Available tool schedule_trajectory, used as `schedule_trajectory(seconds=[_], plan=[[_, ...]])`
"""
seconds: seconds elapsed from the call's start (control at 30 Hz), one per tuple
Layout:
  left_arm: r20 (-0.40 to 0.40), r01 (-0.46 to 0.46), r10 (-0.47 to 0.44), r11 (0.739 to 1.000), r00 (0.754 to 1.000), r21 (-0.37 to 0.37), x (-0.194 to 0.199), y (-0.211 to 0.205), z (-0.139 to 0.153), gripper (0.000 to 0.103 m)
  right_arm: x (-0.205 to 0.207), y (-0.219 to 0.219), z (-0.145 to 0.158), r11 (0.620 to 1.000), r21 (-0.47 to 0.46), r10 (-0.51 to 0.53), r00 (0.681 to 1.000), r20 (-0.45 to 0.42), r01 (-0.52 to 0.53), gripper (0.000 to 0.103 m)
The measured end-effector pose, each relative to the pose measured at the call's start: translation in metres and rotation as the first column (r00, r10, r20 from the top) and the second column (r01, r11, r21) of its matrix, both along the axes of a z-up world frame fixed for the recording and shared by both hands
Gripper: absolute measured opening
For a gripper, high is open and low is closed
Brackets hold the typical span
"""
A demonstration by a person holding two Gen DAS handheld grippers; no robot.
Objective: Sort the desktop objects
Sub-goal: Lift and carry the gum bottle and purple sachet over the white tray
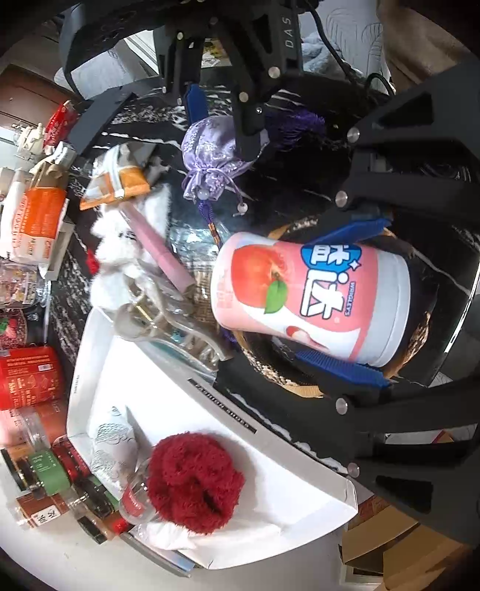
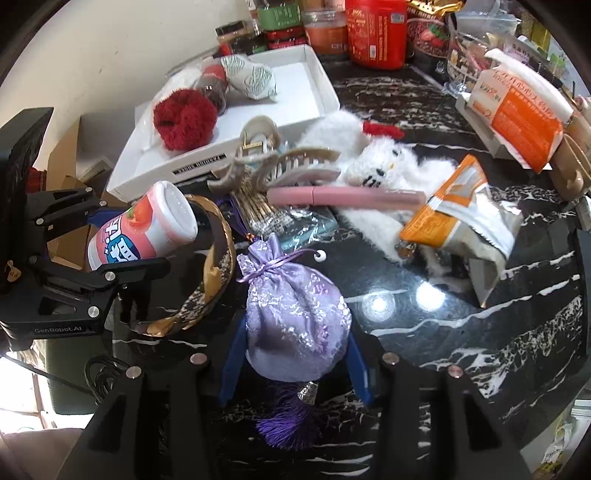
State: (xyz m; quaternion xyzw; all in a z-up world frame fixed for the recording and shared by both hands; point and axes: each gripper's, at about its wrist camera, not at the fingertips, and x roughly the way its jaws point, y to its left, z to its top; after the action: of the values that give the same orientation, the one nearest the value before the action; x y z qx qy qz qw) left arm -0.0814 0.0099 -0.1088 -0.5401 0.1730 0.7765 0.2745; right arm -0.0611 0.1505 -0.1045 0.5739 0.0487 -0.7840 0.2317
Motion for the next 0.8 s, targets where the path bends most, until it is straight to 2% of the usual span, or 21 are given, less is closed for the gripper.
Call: schedule_trajectory(seconds=[0.4, 0.8], plan=[[0.005, -0.05, 0.05, 0.998, 0.999, 0.036, 0.008, 0.003, 0.033, 0.053, 0.01, 0.012, 0.041, 0.999, -0.04, -0.037, 0.999, -0.039, 0.036, 0.05], [-0.036, -0.082, 0.084, 0.995, 0.996, 0.052, 0.013, 0.0, 0.074, 0.053, 0.019, 0.006, 0.087, 0.996, -0.085, -0.039, 0.995, -0.089, 0.031, 0.05]])
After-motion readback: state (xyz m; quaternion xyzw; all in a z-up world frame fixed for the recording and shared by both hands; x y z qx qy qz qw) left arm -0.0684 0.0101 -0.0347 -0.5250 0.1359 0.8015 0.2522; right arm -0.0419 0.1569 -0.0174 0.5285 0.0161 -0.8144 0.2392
